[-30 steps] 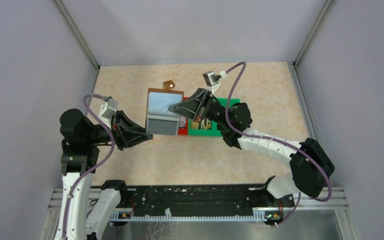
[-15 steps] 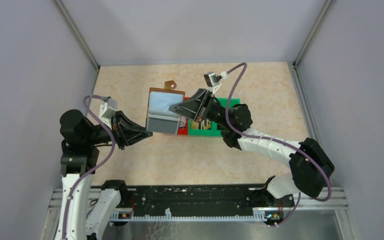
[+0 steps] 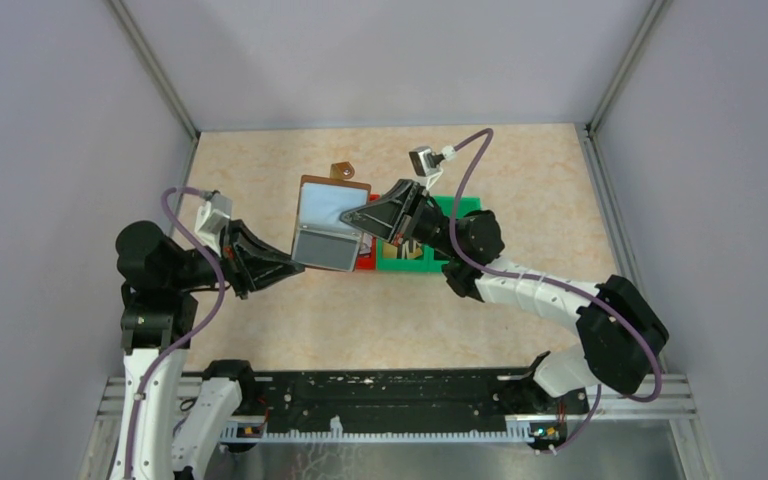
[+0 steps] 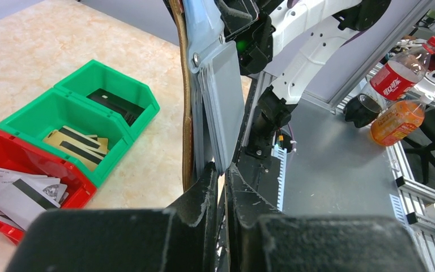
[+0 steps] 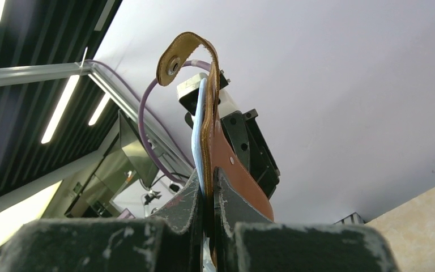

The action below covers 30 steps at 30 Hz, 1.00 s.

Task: Take the credit cards out of the card holder
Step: Remove the credit card from the card holder.

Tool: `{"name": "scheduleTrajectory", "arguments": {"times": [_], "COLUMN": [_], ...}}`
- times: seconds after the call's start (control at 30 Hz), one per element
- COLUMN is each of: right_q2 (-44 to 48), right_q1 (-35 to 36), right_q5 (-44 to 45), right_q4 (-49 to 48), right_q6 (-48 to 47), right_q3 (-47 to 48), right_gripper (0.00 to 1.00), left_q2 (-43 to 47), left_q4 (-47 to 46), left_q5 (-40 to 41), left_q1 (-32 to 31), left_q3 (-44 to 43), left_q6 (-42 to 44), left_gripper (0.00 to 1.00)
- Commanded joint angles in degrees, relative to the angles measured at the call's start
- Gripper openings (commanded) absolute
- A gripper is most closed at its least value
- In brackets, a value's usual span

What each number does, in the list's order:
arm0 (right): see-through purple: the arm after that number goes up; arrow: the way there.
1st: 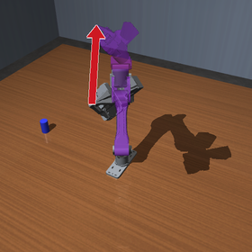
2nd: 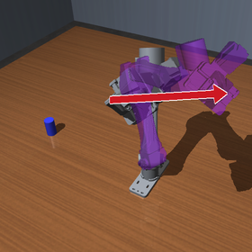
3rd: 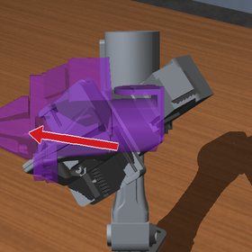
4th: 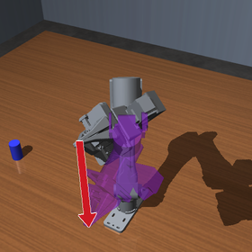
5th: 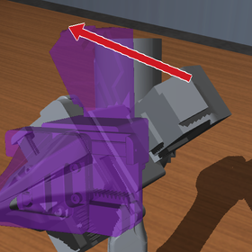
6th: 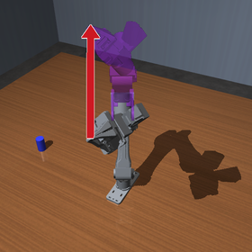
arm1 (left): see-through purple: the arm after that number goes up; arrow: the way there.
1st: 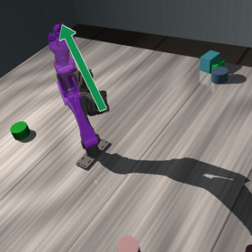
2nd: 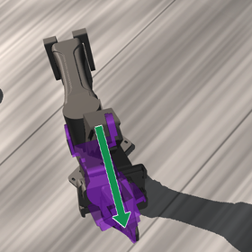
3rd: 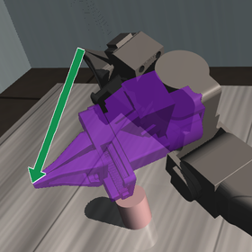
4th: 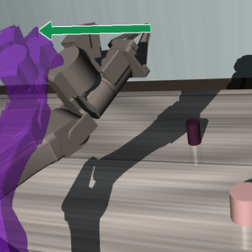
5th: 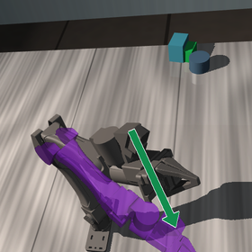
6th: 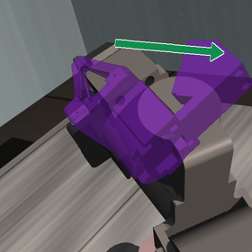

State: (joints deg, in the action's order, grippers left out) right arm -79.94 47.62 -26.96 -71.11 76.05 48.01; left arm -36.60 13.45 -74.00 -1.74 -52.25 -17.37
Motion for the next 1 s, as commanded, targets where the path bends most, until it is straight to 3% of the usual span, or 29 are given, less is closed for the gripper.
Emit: {"name": "scheduleTrajectory", "arguments": {"times": [0.0, 0.37, 0.8, 0.97], "right_q2": [0.13, 3.27, 4.46, 5.21], "right_q1": [1.40, 2.64, 2.58, 2.49], "right_q5": [-1.03, -0.58, -0.89, -1.08], "right_q4": [-0.93, 13.55, 14.93, 17.79], "right_q6": [-2.09, -15.06, -16.39, -17.94], "right_q3": [0.53, 0.97, 3.25, 5.74], "right_gripper": [0.00, 0.00, 0.00, 0.00], "left_q2": [0.48, 0.70, 0.47, 0.48], "left_q4": [-3.85, -3.87, -3.51, 0.68], "left_q5": [0.25, -0.23, -1.15, -2.73], "left_q1": [-0.02, -0.02, -0.05, -0.02], "left_q3": [-1.64, -1.21, -0.84, -0.57], "left_q6": [-1.81, -1.87, -2.04, 0.85], "left_gripper": [0.12, 0.12, 0.12, 0.13]}}
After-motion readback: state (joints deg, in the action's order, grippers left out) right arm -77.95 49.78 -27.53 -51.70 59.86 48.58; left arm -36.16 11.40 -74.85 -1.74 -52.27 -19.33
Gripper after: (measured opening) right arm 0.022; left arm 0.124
